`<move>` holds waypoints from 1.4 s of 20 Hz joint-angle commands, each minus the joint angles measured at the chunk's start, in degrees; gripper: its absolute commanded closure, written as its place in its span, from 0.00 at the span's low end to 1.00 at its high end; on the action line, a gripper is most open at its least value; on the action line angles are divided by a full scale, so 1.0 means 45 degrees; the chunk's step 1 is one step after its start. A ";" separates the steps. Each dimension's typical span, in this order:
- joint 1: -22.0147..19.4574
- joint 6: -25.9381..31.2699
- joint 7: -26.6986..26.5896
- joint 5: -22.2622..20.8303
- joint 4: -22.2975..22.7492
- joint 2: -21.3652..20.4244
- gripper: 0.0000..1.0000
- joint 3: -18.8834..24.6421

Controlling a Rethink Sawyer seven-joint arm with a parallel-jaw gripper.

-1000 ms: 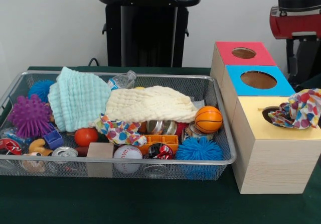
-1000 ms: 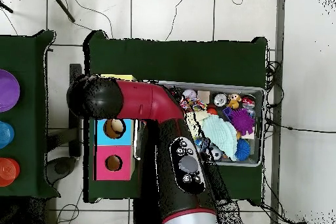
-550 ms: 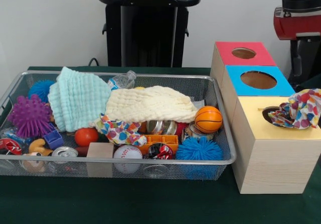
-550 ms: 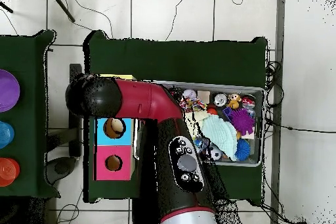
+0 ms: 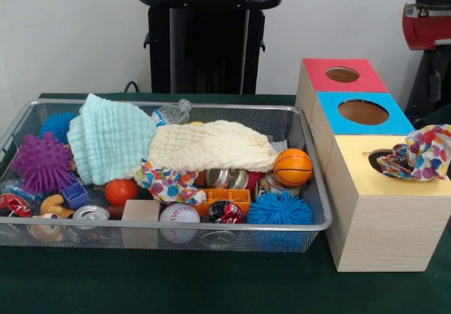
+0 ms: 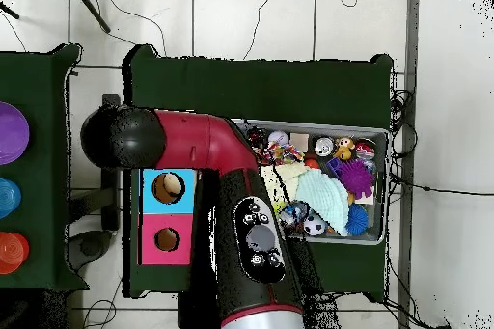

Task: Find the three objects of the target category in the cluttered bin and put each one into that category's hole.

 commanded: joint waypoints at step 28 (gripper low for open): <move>0.1277 0.1174 0.2410 -0.0475 -0.2177 0.2805 0.00 -0.2694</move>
